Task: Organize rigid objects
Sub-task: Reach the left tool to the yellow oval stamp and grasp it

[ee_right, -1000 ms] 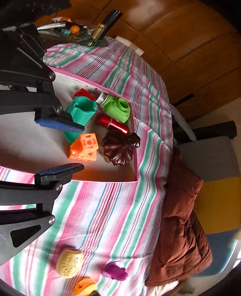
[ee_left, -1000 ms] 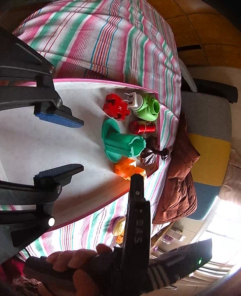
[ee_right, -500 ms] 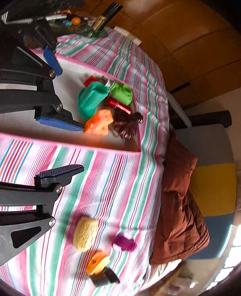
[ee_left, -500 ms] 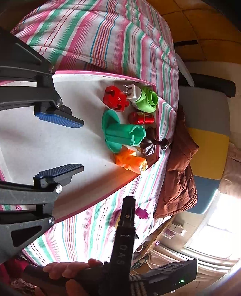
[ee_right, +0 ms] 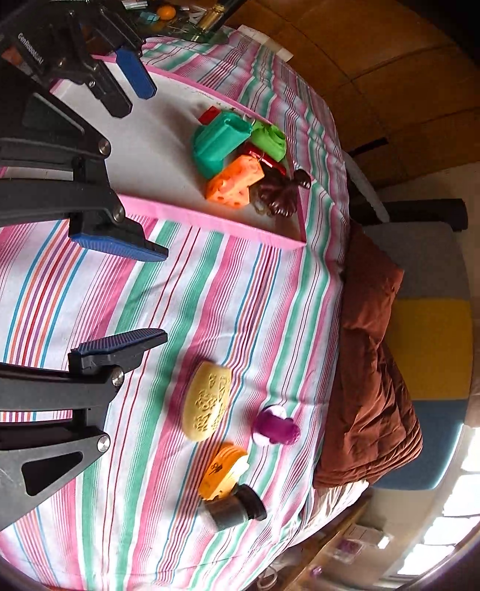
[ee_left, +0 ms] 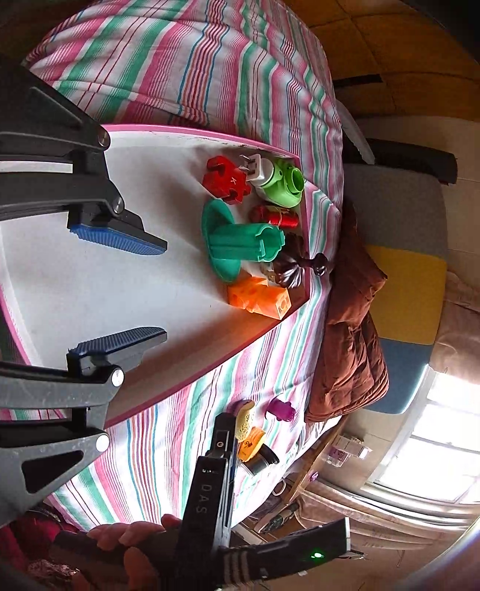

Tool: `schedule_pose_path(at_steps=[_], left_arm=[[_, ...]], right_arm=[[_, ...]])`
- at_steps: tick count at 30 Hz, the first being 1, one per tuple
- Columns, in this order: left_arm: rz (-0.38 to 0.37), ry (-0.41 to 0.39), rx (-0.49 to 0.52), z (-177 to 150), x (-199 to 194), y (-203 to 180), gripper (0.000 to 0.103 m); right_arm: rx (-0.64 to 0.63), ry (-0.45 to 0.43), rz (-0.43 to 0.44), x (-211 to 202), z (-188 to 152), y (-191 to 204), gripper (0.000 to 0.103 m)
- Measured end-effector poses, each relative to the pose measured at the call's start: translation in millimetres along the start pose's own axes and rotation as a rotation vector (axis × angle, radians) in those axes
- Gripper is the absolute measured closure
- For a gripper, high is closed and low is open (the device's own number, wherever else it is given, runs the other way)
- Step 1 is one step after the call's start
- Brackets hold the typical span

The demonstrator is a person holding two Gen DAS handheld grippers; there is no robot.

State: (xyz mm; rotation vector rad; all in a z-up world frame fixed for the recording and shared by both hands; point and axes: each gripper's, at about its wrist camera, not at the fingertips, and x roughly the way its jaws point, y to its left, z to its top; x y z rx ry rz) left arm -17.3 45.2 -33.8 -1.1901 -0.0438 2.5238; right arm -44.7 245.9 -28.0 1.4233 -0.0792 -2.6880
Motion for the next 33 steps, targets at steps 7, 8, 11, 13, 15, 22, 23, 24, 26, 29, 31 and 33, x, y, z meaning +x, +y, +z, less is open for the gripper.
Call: schedule_pose_path(at_steps=[7,8,11,13,15,22,23,24,26,29,31,33], left_arm=[[-0.007,-0.023,-0.001,-2,-6,-9,0.062],[-0.01,-0.029,0.0,-2,-7,-11,0.062],[-0.017,-0.037,0.009,-2,-9,-18,0.062],[-0.024,-0.035,0.024,0,-9,-25,0.062],[-0.03,-0.03,0.044,2,-8,-34,0.062],[-0.077,-0.016,0.134,21,-4,-77,0.062],[-0.084,-0.015,0.154,25,-2,-86,0.062],[-0.092,-0.012,0.178,31,1,-97,0.062],[-0.099,-0.013,0.21,40,7,-113,0.062],[-0.119,0.004,0.242,56,26,-140,0.062],[-0.123,0.025,0.261,66,42,-155,0.062],[-0.099,0.06,0.294,75,62,-170,0.061]], right_arm=[[-0.007,0.038,-0.055,0,-15,-24,0.065],[-0.007,0.043,-0.063,0,-18,-29,0.064],[0.006,0.054,-0.081,0,-27,-48,0.061],[0.022,0.064,-0.094,0,-34,-62,0.061],[0.034,0.075,-0.109,0,-39,-77,0.061],[0.193,0.054,-0.121,-5,-50,-137,0.061],[0.23,0.056,-0.109,-6,-49,-145,0.061],[0.26,0.051,-0.096,-8,-48,-151,0.061],[0.291,0.029,-0.087,-13,-45,-159,0.06],[0.325,0.003,-0.091,-20,-41,-168,0.056],[0.358,0.003,-0.091,-22,-40,-175,0.054],[0.392,0.015,-0.085,-20,-41,-182,0.054]])
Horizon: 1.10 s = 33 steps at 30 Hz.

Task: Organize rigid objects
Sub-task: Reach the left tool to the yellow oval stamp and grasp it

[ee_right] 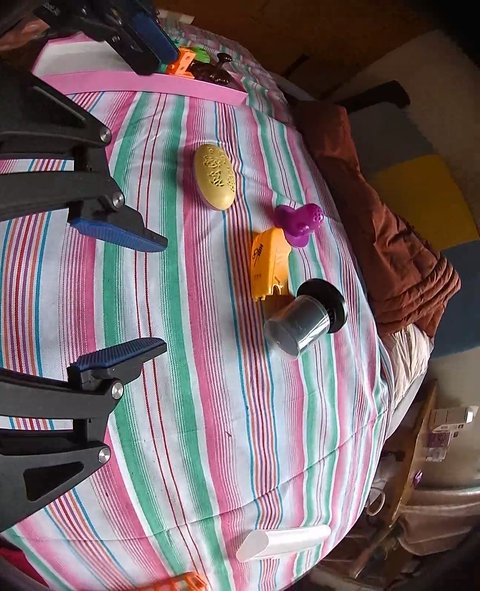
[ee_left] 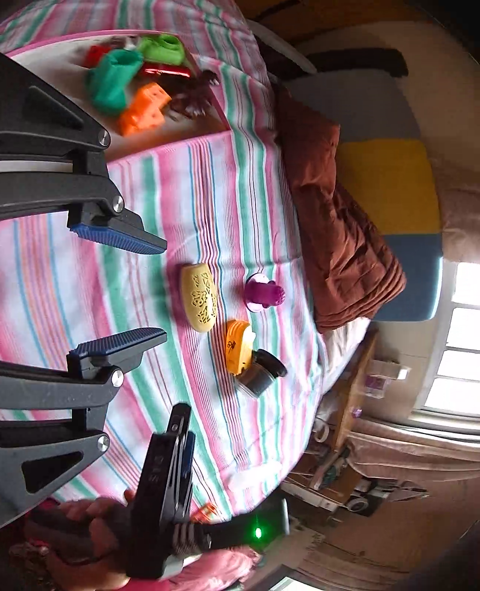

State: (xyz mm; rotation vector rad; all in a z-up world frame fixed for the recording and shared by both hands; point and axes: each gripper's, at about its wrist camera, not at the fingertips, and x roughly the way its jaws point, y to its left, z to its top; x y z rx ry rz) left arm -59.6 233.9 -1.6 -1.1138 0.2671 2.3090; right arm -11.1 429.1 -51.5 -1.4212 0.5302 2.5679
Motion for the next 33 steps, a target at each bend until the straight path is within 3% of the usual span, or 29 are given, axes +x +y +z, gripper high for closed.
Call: schedule_pose_path(at_steps=[4,6,10,16,20,27,31,33], left_arm=[[0.044,0.034,0.033,19,33,-7,0.061],[0.026,0.057,0.011,28,48,-4,0.06],[0.02,0.086,0.007,43,71,1,0.049],[0.032,0.149,0.075,53,110,2,0.04],[-0.092,0.196,0.025,42,114,5,0.036],[-0.23,0.21,0.097,13,88,-29,0.036],[-0.079,0.137,0.103,22,83,-36,0.036],[-0.046,0.119,0.066,30,86,-35,0.036]], right_arm=[[0.034,0.022,-0.012,3,2,-10,0.054],[0.036,0.02,-0.02,4,4,-13,0.054],[0.038,0.018,-0.034,5,6,-16,0.054],[0.033,0.032,-0.034,9,5,-17,0.054],[0.038,0.027,-0.034,7,6,-19,0.054],[0.081,0.031,-0.038,7,7,-28,0.054],[0.078,0.026,-0.045,7,6,-27,0.054],[0.077,0.023,-0.051,7,7,-28,0.054]])
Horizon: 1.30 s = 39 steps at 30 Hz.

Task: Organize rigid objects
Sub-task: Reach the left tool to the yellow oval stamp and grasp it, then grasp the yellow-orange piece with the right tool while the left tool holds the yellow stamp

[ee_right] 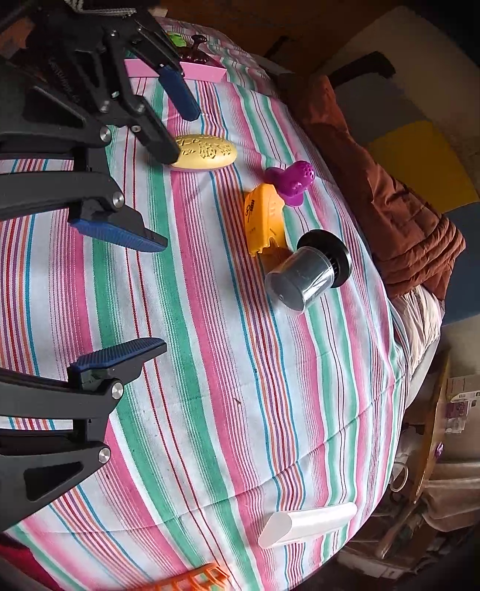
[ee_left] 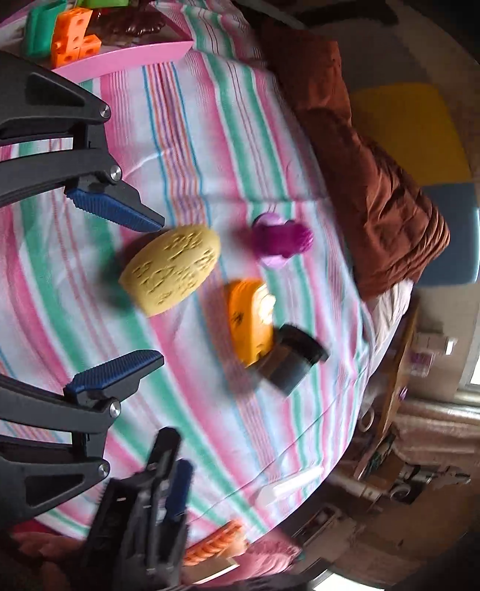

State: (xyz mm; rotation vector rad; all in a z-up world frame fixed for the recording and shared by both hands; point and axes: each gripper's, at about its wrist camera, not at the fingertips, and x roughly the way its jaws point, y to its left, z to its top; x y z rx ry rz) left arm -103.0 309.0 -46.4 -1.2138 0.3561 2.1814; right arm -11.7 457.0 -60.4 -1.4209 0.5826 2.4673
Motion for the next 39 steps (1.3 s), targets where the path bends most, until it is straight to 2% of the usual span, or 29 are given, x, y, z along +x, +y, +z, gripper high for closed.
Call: schedule_pose_path(at_steps=[3,5,6,7,9,17,21,26,28,32,39], left_arm=[[0.025,0.007,-0.092,11,10,8,0.036],[0.032,0.026,-0.118,12,21,9,0.037],[0.036,0.038,-0.115,10,26,9,0.041],[0.052,0.046,-0.106,8,30,10,0.051],[0.057,0.052,-0.094,-2,34,12,0.059],[0.126,-0.081,-0.032,-48,7,9,0.059],[0.163,-0.098,-0.006,-52,7,3,0.059],[0.156,-0.113,-0.011,-55,7,5,0.059],[0.166,-0.117,-0.003,-55,9,3,0.059],[0.16,-0.123,-0.008,-56,8,3,0.059],[0.16,-0.131,-0.007,-57,8,4,0.059]], right_arm=[[0.001,-0.002,-0.003,1,1,-1,0.054],[0.0,0.001,-0.003,1,1,-1,0.054],[-0.002,0.003,-0.002,2,2,-1,0.054],[-0.004,0.002,-0.001,2,2,-1,0.054],[-0.013,-0.004,-0.002,1,2,0,0.054],[-0.033,-0.035,0.049,-1,2,3,0.054],[-0.084,-0.053,0.039,1,-2,11,0.054],[-0.148,-0.096,0.051,-2,-1,20,0.054],[-0.172,-0.102,0.091,-2,5,25,0.054],[-0.3,-0.118,0.154,-2,29,51,0.054],[-0.402,-0.053,0.121,40,79,91,0.054]])
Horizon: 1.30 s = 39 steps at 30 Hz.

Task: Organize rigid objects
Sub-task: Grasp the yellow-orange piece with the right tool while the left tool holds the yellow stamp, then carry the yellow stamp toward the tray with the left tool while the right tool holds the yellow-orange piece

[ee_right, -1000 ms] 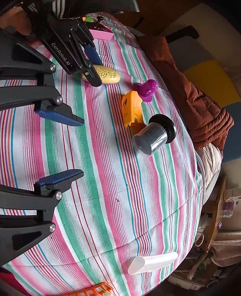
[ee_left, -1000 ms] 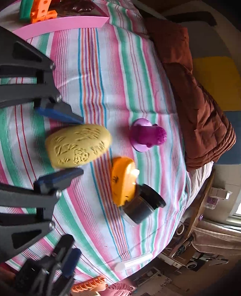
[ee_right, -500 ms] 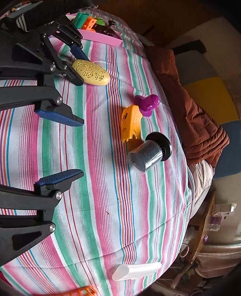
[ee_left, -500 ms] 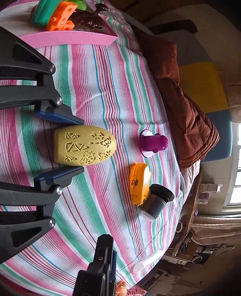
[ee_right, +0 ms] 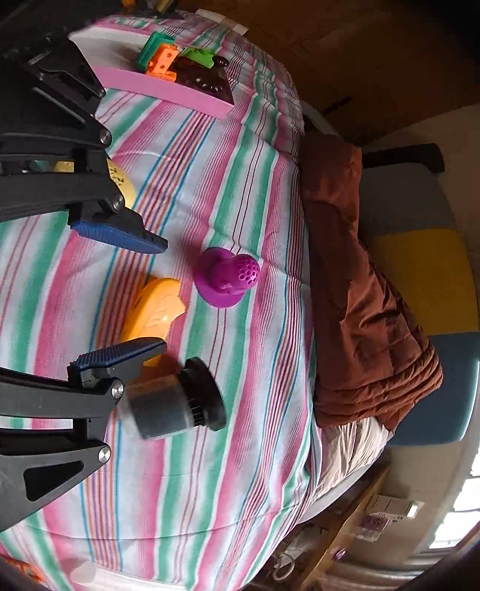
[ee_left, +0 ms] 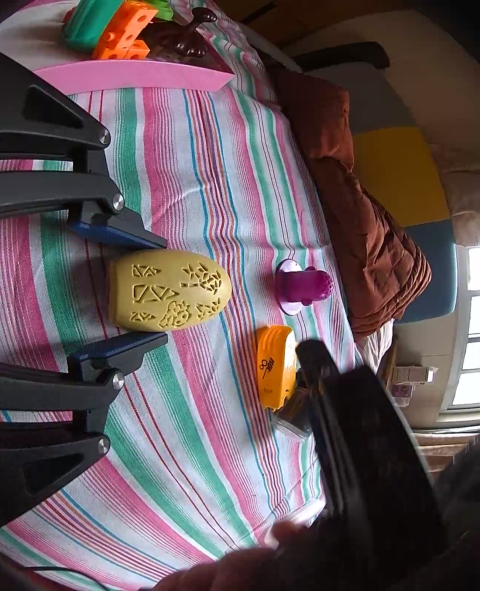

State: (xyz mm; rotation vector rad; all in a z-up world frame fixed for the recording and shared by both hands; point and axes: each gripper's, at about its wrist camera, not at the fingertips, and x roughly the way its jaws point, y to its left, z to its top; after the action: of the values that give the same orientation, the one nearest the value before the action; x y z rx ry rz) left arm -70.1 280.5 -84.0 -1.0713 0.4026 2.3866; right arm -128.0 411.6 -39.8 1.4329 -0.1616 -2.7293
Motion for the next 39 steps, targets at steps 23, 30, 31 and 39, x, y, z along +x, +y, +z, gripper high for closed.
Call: schedule_pose_path(at_steps=[23,30,31,39], left_arm=[[-0.002,-0.007,-0.006,-3,1,0,0.06],[-0.014,-0.006,-0.018,-2,2,2,0.059],[-0.019,-0.006,-0.024,-3,1,4,0.059],[-0.058,0.053,-0.116,4,-2,14,0.059]], right_arm=[[0.097,0.153,-0.039,17,-45,-17,0.075],[0.206,0.166,-0.073,-25,-102,-18,0.075],[0.234,0.148,-0.063,-29,-108,-20,0.075],[0.373,0.076,0.004,-36,-124,-37,0.075]])
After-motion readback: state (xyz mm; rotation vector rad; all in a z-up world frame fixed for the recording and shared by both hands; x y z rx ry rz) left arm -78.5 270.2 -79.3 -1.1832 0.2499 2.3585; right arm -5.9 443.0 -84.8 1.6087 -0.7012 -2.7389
